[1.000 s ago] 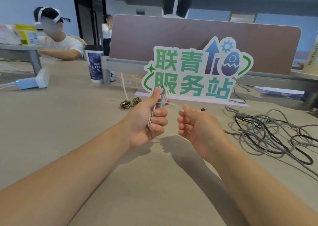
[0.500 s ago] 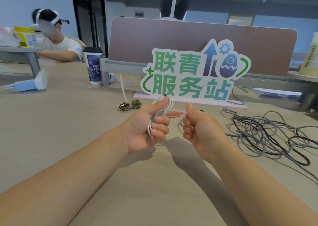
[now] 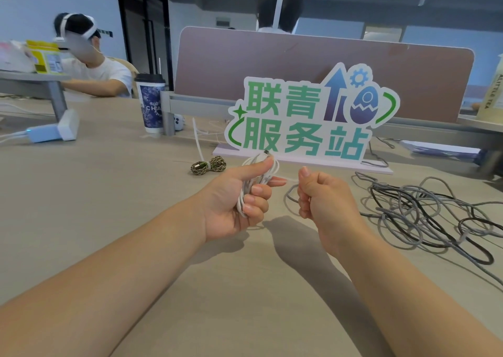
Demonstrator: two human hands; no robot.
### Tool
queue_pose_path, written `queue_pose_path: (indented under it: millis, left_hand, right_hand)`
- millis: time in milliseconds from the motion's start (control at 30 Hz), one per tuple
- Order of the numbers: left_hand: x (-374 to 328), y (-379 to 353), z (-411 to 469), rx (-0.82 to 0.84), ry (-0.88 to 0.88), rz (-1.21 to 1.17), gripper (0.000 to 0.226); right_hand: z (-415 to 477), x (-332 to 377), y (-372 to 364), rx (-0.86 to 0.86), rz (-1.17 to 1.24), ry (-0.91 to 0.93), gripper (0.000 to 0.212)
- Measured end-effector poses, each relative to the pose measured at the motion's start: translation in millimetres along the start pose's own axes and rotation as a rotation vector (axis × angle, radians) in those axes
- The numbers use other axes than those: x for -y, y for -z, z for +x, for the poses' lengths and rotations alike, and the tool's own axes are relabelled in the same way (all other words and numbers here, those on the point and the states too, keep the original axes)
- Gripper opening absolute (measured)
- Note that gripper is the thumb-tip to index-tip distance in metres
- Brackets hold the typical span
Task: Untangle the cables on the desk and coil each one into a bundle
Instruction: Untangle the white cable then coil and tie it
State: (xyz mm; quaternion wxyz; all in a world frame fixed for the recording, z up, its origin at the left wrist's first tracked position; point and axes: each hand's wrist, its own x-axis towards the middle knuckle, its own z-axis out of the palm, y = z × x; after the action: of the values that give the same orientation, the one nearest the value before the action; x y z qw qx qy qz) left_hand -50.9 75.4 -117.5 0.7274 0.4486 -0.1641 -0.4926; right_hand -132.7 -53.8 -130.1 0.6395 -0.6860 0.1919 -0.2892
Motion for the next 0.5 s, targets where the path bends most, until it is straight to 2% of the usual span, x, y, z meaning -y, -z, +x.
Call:
queue_pose_path:
  millis: [200,333,367,500]
  left_hand:
    - [-1,1,1,-0.064,-0.076,0.023,0.037]
    - [5,0,6,-0.095,-0.083,0.065,0.035]
    - [7,0,7,-0.099,-0.081,0.078,0.035]
    - [12,-1,9,-0.085,-0.074,0.07,0.034]
  right_hand:
    - [5,2,6,-0.086,-0.06,-0.011,0.028]
    - [4,-5,4,-0.14,-0.01,-0.038,0.032]
    - [4,-6,1,-0.142,0.099,-0.08,0.034]
    - [-2,1,-7,-0.025,0.827,-0.352,0.031]
